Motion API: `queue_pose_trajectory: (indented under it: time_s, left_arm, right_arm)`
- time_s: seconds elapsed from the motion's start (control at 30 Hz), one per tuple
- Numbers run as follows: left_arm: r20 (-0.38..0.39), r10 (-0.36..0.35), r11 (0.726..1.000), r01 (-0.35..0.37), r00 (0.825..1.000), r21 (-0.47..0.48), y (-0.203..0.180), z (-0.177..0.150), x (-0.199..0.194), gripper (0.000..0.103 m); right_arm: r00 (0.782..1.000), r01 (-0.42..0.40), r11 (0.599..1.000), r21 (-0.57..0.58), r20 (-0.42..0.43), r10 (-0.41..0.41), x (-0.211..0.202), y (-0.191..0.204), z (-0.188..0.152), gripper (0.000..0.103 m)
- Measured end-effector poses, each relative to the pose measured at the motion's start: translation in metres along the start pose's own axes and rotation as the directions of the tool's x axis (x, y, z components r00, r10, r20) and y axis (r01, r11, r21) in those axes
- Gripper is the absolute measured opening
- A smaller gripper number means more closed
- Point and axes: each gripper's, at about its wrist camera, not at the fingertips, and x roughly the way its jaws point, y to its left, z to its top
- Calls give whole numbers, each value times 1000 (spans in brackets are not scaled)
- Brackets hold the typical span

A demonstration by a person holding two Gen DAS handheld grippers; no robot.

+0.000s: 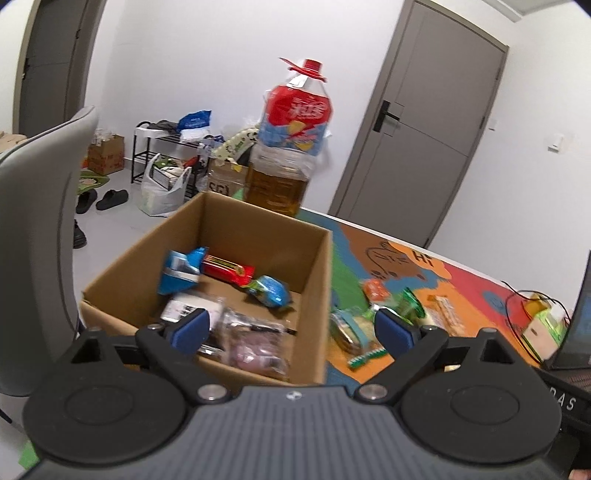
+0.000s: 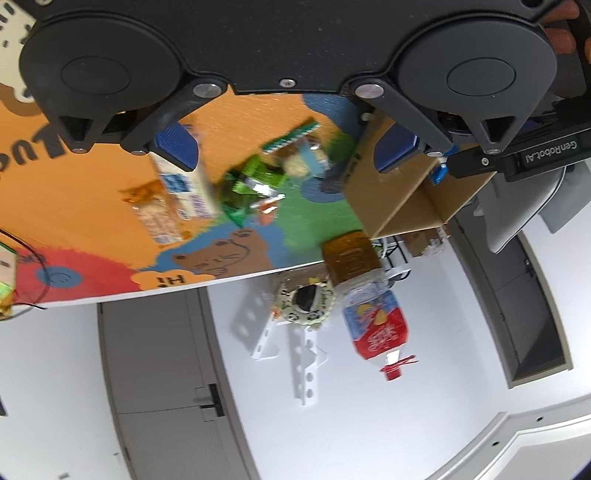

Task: Organize snacks
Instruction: 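Grasp the clear biscuit packet with left gripper while right grasps the blueberry cake bar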

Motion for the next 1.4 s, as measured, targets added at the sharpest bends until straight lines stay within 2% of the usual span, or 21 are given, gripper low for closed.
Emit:
queue_pose_trajectory:
  time_s: [0.5, 0.63, 0.83, 1.03, 1.13, 1.2, 1.23, 1.4]
  left_arm:
    - [-22, -62, 994, 64, 998, 90, -49, -10, 6, 95]
    - [-16, -63, 992, 64, 998, 106, -60, -13, 8, 95]
    - [16, -100, 988, 97, 995, 119, -72, -14, 7, 95]
    - [-7, -106, 985, 106, 994, 136, -86, -20, 22, 93]
    - [-25, -111, 984, 113, 994, 137, -91, -26, 33, 93]
    - [-26, -118, 981, 121, 993, 150, -95, -30, 40, 91]
    - [-28, -116, 980, 119, 993, 158, -98, -32, 44, 90]
    - [-60, -107, 982, 114, 993, 149, -101, -35, 68, 80]
  right_arm:
    - [998, 66, 995, 75, 20, -68, -20, -53, 0, 103]
    - [997, 75, 993, 91, 18, -77, -21, -65, -1, 103]
    - [996, 81, 990, 119, 17, -84, -20, -83, -3, 103]
    - [997, 73, 989, 131, 12, -75, -15, -97, -9, 102]
    - [996, 84, 985, 150, 0, -85, -8, -107, -12, 98]
    - [996, 87, 983, 160, -16, -86, -3, -112, -13, 90]
    - [996, 88, 983, 163, -22, -86, 0, -114, -12, 89]
    - [997, 73, 986, 147, -35, -69, 14, -115, -9, 82]
